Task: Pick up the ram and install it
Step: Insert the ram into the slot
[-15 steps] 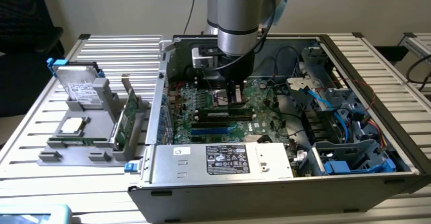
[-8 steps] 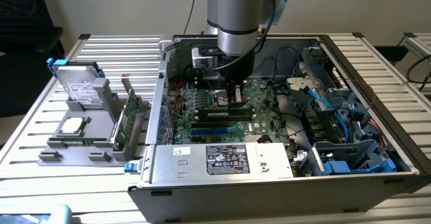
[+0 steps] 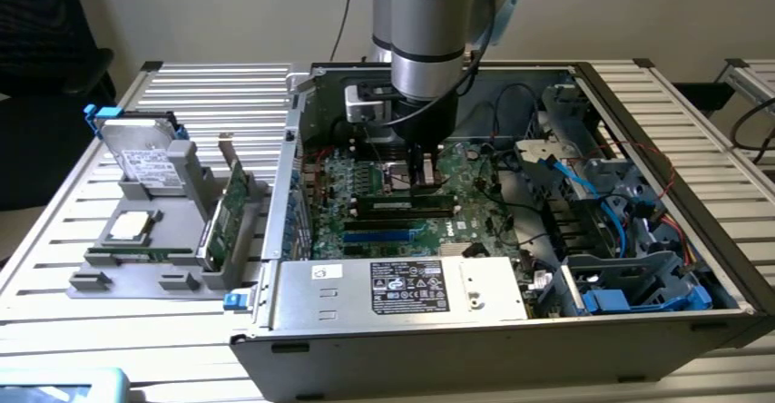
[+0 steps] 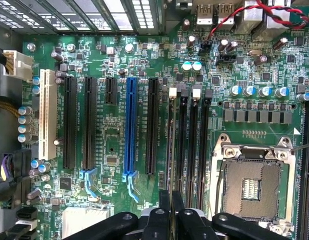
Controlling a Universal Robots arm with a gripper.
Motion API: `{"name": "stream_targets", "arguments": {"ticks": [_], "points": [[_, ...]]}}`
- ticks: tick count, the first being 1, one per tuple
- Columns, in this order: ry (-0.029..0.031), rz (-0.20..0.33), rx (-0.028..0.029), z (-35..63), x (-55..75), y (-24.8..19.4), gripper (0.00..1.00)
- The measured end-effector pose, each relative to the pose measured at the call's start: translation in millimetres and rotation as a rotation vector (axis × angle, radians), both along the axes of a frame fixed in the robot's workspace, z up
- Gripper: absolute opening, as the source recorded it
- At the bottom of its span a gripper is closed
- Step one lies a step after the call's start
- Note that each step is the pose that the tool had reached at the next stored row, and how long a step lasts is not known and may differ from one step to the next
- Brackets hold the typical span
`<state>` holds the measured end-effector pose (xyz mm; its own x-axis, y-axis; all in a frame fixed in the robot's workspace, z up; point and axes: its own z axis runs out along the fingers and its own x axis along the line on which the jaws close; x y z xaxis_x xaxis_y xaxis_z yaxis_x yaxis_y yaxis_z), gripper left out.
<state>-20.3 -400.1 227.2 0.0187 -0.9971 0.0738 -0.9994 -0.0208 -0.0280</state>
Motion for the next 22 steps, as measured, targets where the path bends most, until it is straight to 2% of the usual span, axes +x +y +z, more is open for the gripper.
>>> {"name": "stream_targets", "arguments": {"ticks": [8,22], "points": [[-0.0001,0.000,-0.0002,0.3,0.0,-0.1,0.13],[-0.0079,-0.005,-0.0002,0.3,-1.2,-0.1,0.13]]}}
